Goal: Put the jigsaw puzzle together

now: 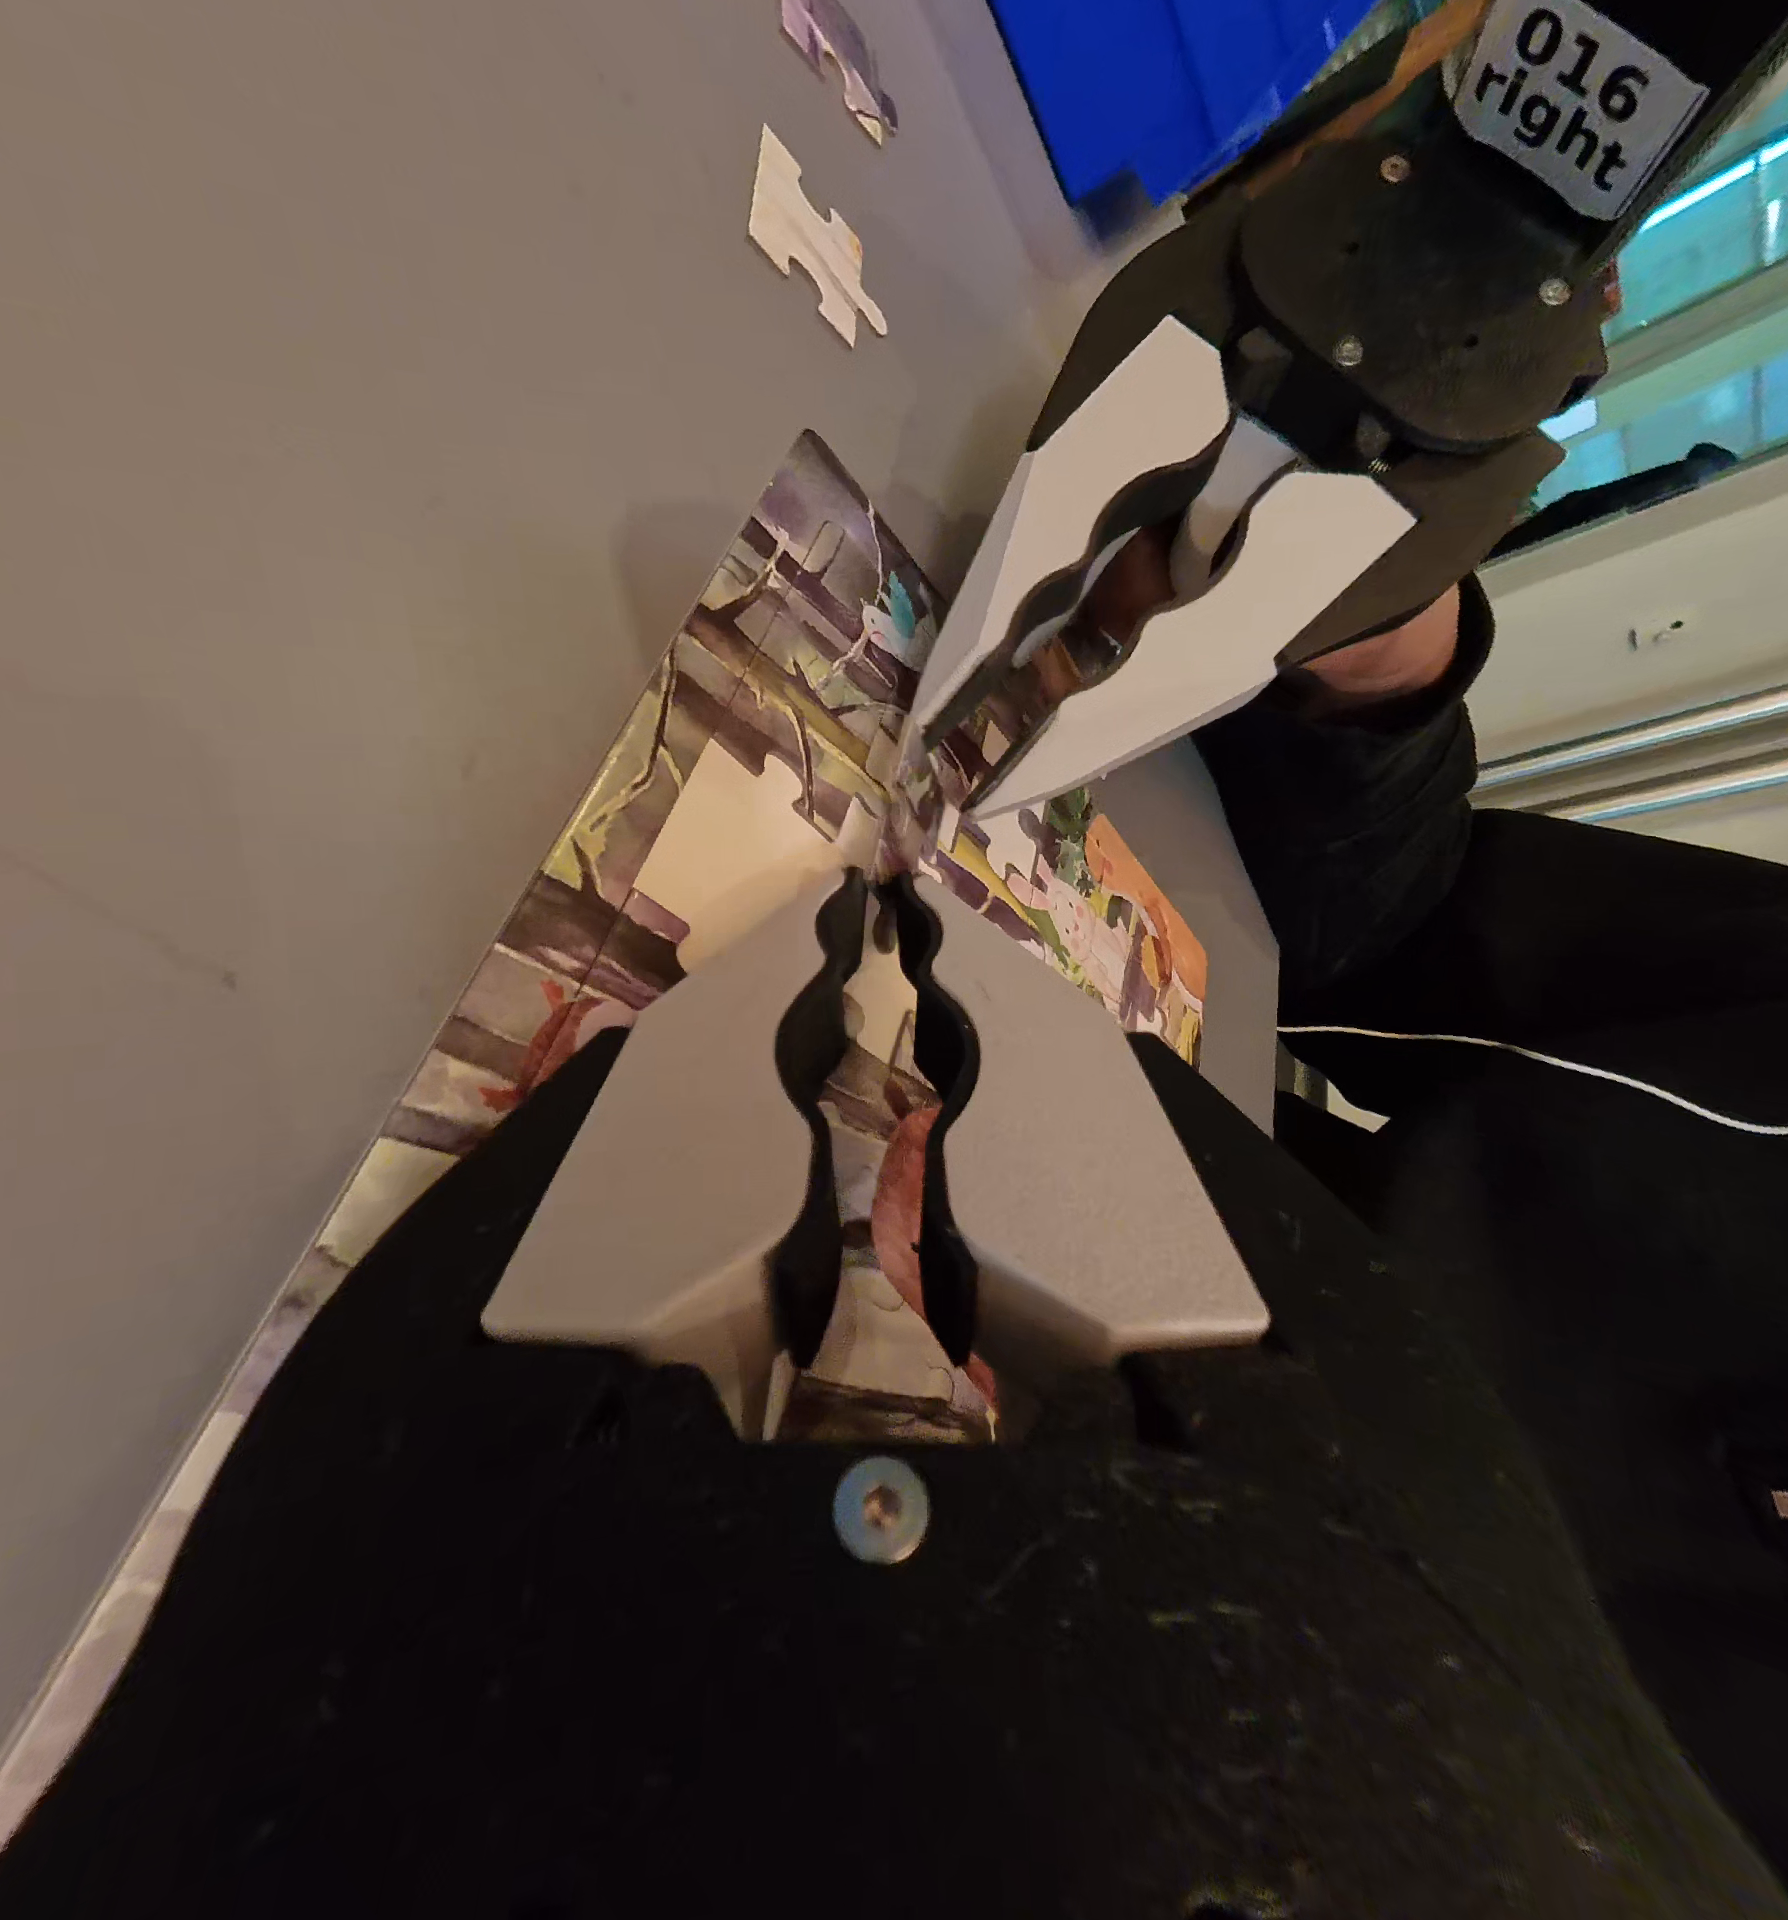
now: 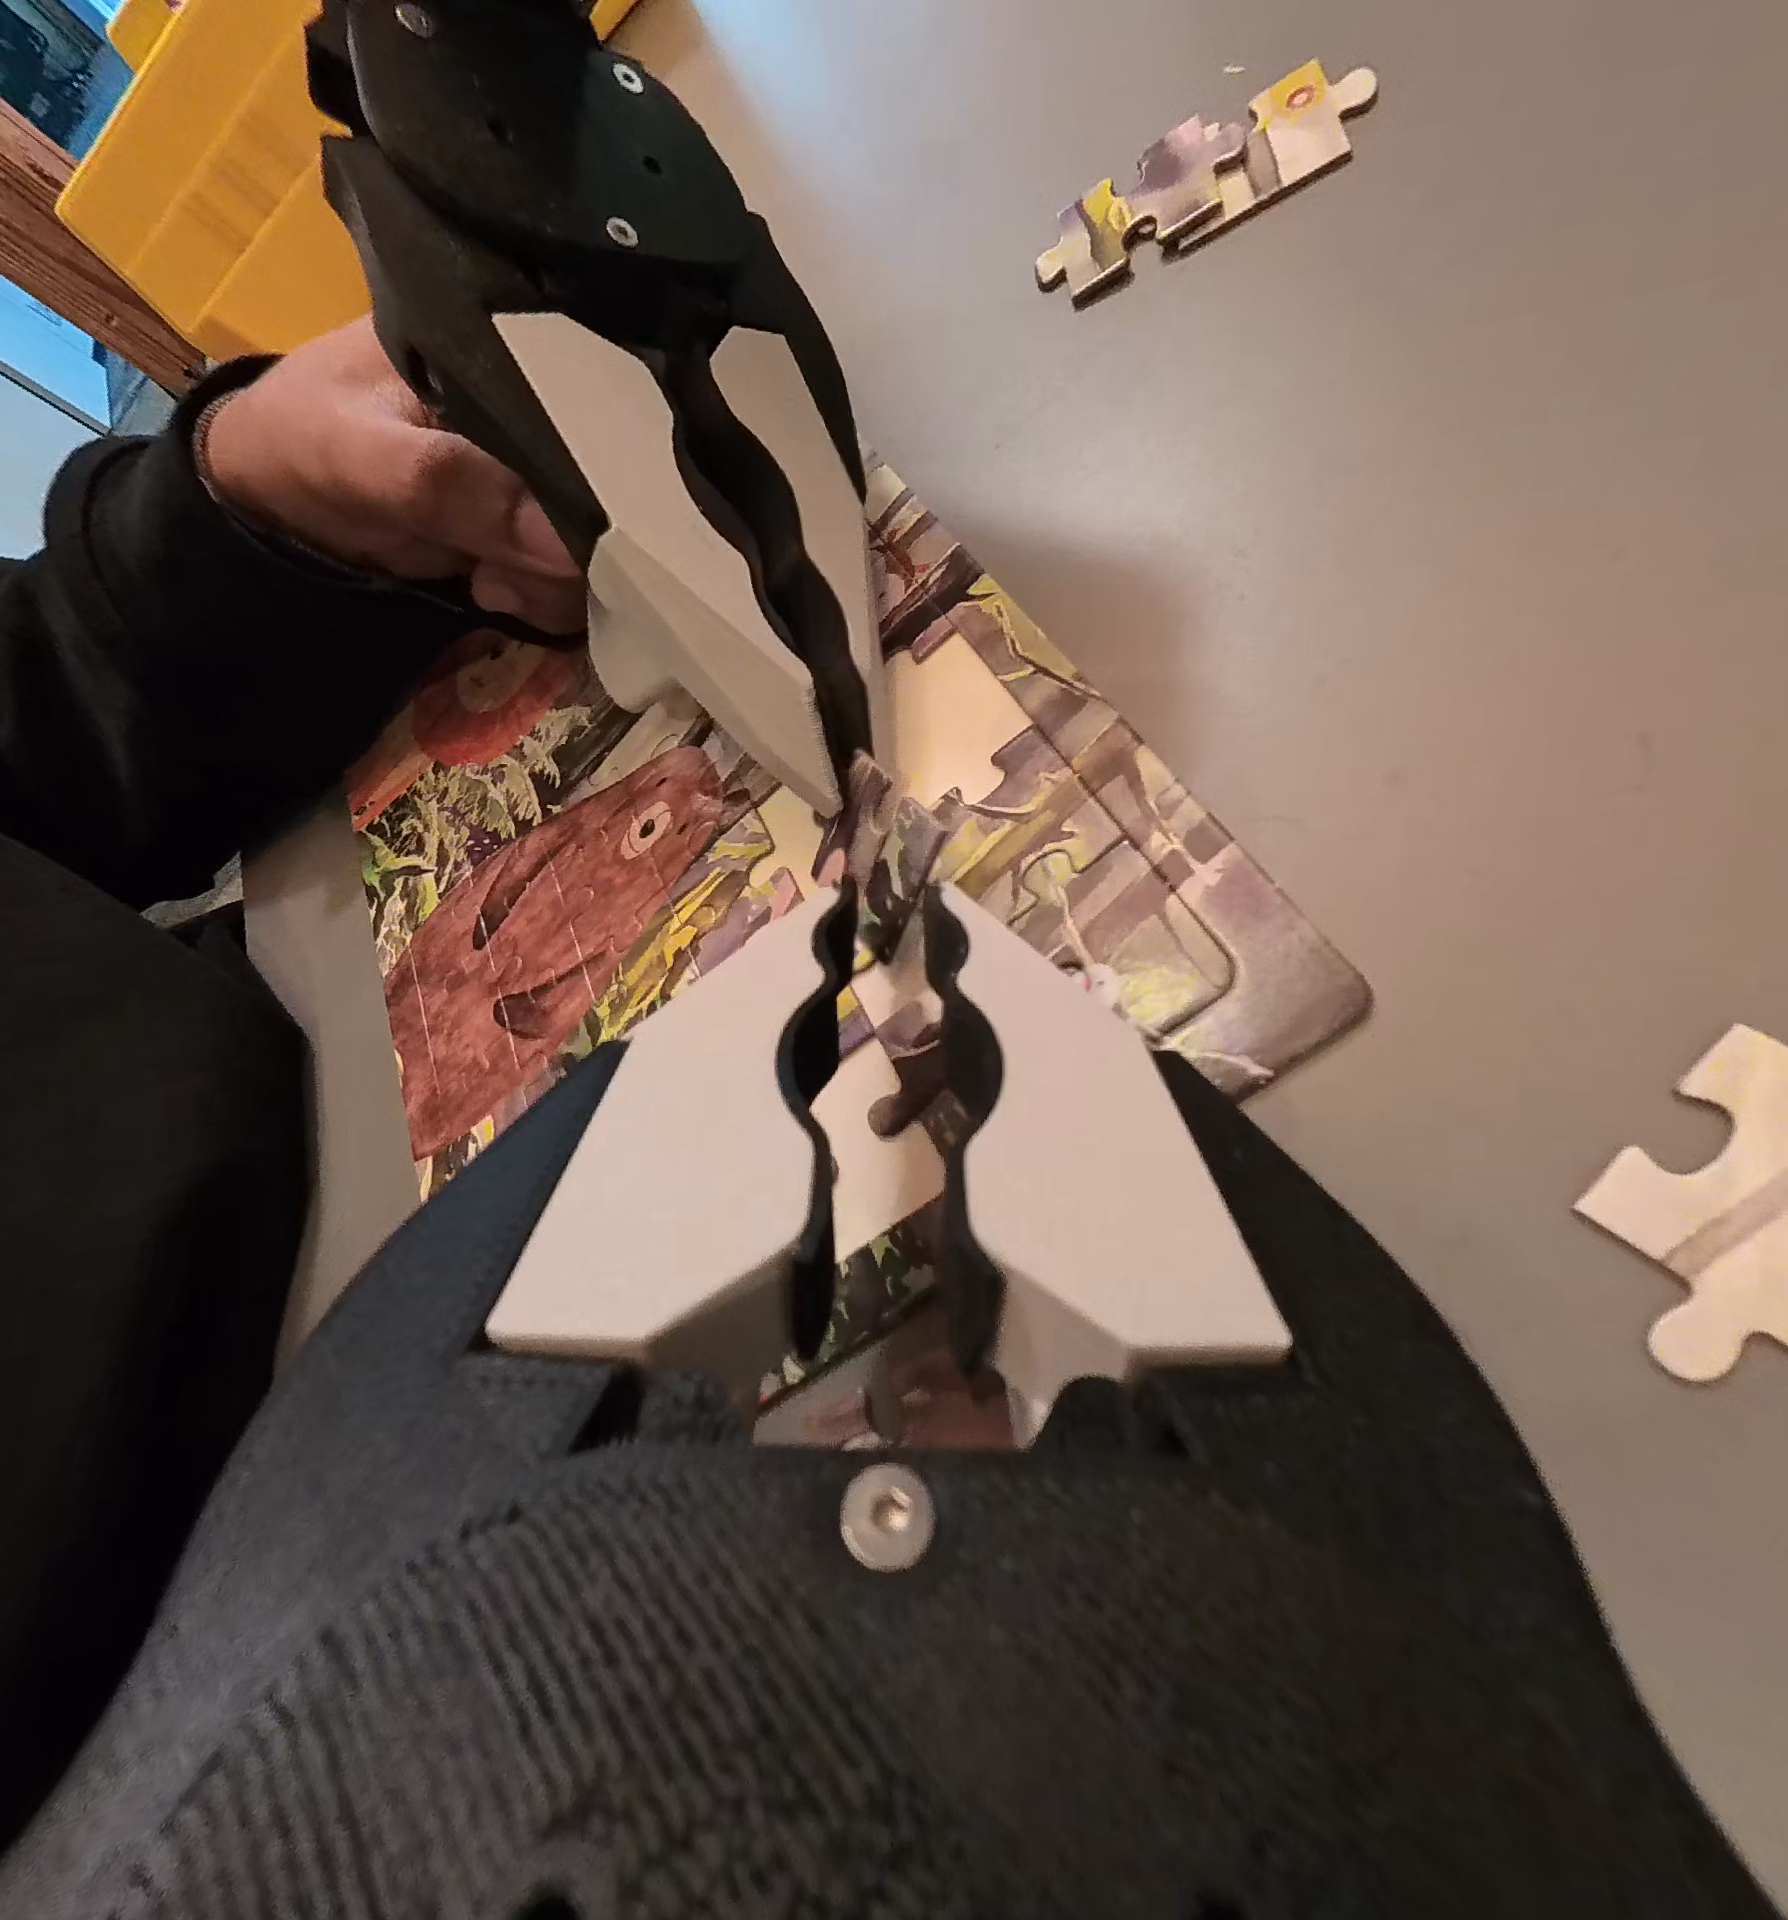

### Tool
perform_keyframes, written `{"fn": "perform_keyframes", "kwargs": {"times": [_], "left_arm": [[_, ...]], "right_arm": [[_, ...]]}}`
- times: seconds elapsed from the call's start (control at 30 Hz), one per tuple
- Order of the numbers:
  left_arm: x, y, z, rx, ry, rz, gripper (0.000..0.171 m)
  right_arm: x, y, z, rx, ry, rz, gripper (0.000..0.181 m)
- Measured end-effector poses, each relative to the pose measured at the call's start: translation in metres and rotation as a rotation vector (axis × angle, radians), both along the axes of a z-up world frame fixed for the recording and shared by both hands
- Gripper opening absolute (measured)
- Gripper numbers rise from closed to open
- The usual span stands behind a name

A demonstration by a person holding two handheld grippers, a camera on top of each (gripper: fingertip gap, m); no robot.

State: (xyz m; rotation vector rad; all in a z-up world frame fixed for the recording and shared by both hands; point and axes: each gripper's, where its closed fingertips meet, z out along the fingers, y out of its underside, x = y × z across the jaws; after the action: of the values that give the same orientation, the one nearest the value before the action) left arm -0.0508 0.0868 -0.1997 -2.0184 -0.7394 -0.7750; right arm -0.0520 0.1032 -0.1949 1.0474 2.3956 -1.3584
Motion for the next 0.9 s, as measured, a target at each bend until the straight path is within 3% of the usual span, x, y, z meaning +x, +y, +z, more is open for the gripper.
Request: {"fn": "perform_keyframes", "kwargs": {"times": [0.13,0.43,0.9], "left_arm": [[-0.001,0.002,0.0,0.0,0.007,0.01,0.005],[-0.001,0.005,-0.003,-0.034,0.088,0.003,0.007],[0.002,0.005,0.0,-0.022,0.089,-0.005,0.01]], "right_arm": [[0.002,0.003,0.001,-0.008,-0.016,0.006,0.003],[0.002,0.01,-0.007,0.037,-0.048,-0.004,0.004],[0.004,0.012,-0.008,0.041,-0.063,0.001,0.003]]}}
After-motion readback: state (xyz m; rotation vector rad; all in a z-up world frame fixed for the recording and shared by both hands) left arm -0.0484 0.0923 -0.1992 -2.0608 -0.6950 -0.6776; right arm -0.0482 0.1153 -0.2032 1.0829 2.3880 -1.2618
